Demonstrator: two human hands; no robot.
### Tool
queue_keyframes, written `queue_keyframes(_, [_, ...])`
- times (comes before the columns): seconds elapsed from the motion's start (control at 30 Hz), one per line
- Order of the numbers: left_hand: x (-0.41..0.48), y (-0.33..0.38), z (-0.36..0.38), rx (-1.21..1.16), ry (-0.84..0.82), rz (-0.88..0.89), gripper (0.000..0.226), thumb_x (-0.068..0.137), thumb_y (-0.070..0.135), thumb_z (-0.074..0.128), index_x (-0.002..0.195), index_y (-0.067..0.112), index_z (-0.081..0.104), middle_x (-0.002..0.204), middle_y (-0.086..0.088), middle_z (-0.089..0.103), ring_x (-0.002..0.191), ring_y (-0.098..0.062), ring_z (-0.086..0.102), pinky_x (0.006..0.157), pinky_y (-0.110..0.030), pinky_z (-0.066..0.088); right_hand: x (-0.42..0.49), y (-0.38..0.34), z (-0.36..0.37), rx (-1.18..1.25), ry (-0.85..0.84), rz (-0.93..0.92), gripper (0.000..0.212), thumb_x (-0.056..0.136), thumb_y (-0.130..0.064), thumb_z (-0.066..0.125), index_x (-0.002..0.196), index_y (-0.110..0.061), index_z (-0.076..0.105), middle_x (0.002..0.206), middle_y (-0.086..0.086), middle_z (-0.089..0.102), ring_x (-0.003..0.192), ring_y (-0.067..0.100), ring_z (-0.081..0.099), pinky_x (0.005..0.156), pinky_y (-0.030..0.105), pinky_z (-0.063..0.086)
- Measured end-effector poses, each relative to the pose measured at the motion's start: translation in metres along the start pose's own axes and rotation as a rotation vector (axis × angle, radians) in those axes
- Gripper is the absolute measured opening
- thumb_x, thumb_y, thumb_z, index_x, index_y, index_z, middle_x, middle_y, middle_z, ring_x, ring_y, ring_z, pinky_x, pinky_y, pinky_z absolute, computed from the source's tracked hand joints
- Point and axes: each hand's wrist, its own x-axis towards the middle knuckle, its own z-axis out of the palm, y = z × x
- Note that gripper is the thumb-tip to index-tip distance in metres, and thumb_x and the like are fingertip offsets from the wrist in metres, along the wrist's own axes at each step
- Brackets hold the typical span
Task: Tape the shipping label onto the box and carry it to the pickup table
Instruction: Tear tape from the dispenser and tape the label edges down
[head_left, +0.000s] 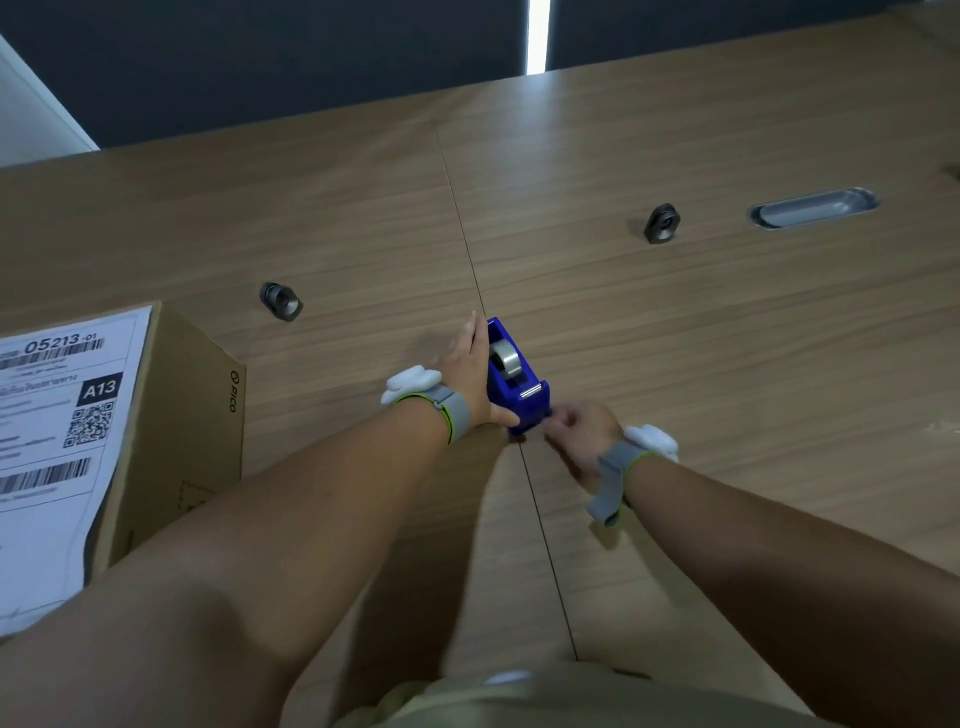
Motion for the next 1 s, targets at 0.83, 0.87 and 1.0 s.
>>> queue_keyframes(0.83, [-0.152, -0.075, -0.003, -0.914, -0.049, -0.280, 0.011, 0.087, 0.031, 0.069, 0.093, 0.022, 0.067, 0.093, 0.003, 0.070, 0.068, -0.009, 0.062, 0.055, -0.013, 0.044, -0.109, -0.063, 0.069, 0.365, -0.322, -0.116, 0.014, 0.089, -0.007, 0.061, 0.079, -0.015, 0.066, 0.076, 0.001, 0.064, 0.052, 0.007, 0.048, 0.040, 0.010, 0.038])
queue_keyframes(0.87, [-0.154, -0.074, -0.003, -0.923, -0.040, -0.275, 0.011, 0.086, 0.029, 0.069, 0.092, 0.021, 0.067, 0.090, 0.002, 0.069, 0.065, -0.009, 0.061, 0.051, -0.011, 0.043, -0.111, -0.065, 0.070, 0.348, -0.326, -0.122, 0.014, 0.088, -0.007, 0.061, 0.077, -0.015, 0.066, 0.075, 0.000, 0.065, 0.051, 0.006, 0.048, 0.041, 0.010, 0.038])
queue_keyframes(1.0, [-0.177, -0.101, -0.017, -0.931, 0.130, -0.284, 0.006, 0.090, 0.015, 0.064, 0.084, 0.015, 0.065, 0.076, 0.003, 0.065, 0.057, -0.010, 0.053, 0.045, -0.008, 0.039, -0.128, -0.092, 0.096, 0.298, -0.384, -0.146, 0.009, 0.087, -0.014, 0.065, 0.080, -0.017, 0.069, 0.078, -0.001, 0.067, 0.058, 0.009, 0.049, 0.050, 0.017, 0.039])
